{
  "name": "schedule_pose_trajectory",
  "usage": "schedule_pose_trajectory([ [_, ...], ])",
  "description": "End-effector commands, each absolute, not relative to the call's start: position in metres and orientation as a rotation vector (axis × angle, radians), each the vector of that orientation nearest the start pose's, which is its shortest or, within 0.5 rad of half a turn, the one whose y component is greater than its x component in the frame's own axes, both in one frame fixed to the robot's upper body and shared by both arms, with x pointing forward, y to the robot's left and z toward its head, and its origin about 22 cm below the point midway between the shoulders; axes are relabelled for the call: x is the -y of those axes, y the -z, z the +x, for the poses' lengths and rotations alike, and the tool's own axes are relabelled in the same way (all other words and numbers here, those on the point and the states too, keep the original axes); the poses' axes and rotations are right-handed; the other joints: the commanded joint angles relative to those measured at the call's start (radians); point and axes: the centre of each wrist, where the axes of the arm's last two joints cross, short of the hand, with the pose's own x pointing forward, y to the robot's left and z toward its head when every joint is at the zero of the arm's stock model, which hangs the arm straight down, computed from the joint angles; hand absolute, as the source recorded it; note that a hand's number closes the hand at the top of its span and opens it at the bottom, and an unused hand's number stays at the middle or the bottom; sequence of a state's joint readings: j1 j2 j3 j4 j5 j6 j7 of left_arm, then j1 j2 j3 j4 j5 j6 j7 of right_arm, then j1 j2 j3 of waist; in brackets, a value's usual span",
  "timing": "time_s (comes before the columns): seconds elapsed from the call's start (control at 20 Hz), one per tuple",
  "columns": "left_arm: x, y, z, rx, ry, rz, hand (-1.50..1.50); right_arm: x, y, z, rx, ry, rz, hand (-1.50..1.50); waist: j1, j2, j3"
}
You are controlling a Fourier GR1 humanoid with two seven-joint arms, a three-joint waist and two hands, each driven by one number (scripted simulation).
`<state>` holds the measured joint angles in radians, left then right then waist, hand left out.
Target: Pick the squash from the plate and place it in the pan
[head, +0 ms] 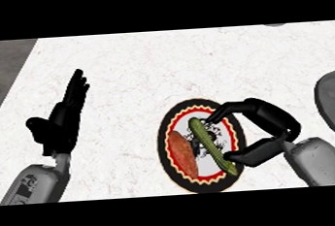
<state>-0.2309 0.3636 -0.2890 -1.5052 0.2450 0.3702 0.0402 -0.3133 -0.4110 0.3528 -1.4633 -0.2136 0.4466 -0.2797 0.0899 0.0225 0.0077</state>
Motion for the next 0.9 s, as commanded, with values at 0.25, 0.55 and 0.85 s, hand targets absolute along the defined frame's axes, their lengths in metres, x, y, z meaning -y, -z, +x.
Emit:
schedule_pose_trajectory([
  [0.25, -0.251, -0.054, 0.298, 1.638, 0.075, 0.162, 0.0, 0.301, -0.111, 0.358, 1.91, -1.214, 0.589, -1.5, -0.033, -0.003, -0.004],
  [0.55, -0.253, -0.06, 0.308, 1.623, 0.084, 0.143, 0.0, 0.291, -0.178, 0.38, 1.819, -1.618, 0.377, -1.5, -0.027, -0.001, -0.007],
  [0.85, -0.248, -0.052, 0.305, 1.631, 0.069, 0.168, 0.0, 0.267, -0.205, 0.402, 1.877, -1.676, 0.385, -1.5, -0.058, -0.014, -0.007],
])
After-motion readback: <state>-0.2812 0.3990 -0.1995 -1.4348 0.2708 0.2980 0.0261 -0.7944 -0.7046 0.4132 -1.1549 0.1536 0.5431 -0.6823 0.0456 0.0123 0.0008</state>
